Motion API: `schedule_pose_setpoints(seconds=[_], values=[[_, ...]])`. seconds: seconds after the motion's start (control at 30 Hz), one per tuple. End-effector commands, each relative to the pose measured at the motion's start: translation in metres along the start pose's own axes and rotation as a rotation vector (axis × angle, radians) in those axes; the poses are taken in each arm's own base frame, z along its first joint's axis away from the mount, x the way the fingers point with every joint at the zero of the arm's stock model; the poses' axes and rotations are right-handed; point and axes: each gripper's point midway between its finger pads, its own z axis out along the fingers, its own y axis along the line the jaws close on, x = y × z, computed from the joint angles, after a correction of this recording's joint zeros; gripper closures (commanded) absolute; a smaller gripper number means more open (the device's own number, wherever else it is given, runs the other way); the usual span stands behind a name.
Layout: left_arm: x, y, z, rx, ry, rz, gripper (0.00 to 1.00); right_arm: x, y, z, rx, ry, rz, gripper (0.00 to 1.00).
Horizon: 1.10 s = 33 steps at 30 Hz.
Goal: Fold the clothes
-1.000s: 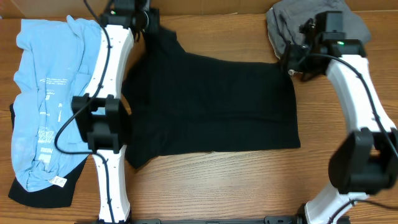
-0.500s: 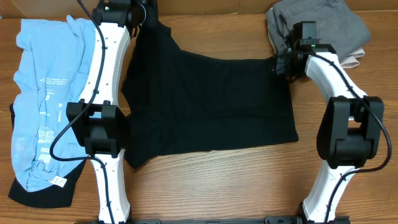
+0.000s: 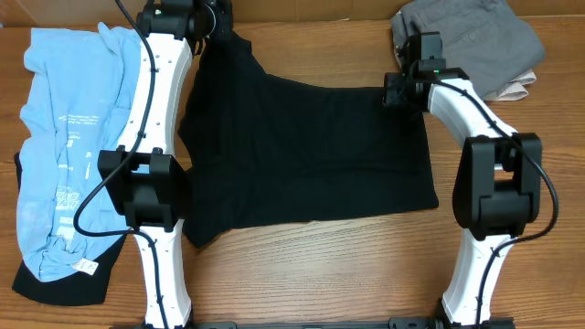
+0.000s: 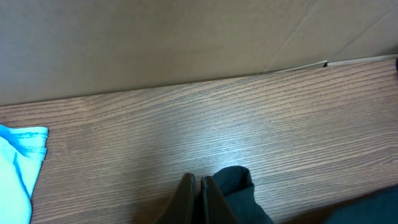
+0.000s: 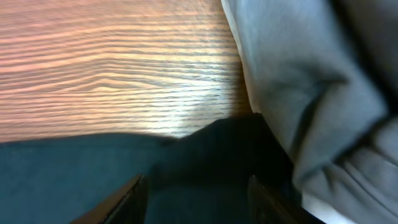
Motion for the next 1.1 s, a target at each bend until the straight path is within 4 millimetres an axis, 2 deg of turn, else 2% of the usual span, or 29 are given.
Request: schedule_pose_setpoints(seconds=[0.0,0.2,0.6,0.7,0.9,1.07], values=[[-0.005,-0.005,-0.004,0.006,-0.013,0.003,0.96,-0.003,-0.01,0.012,0.052,-0.02,-0.001,0.45],[-0.003,-0.005,-0.004,0.0,-0.006,0.003,0.96,-0.02,-0.022,0.011,0.111,-0.089,0.001,0.45],[-0.005,-0.005,-0.004,-0.001,-0.013,0.004,0.96,-0.044,-0.042,0.013,0.123,-0.186,0.016,0.45],[-0.005,-0.004,-0.004,-0.001,-0.014,0.003,0.96,-0.04,-0.045,0.02,0.109,-0.176,0.023,0.45],[-0.006,-0.004,-0.003,-0.001,-0.018,0.004,0.96,-0.018,-0.042,0.041,0.076,-0.107,0.02,0.47],[-0.008,-0.004,-0.003,-0.001,-0.025,0.004,0.96,-0.018,-0.038,0.041,0.071,-0.105,0.018,0.49]])
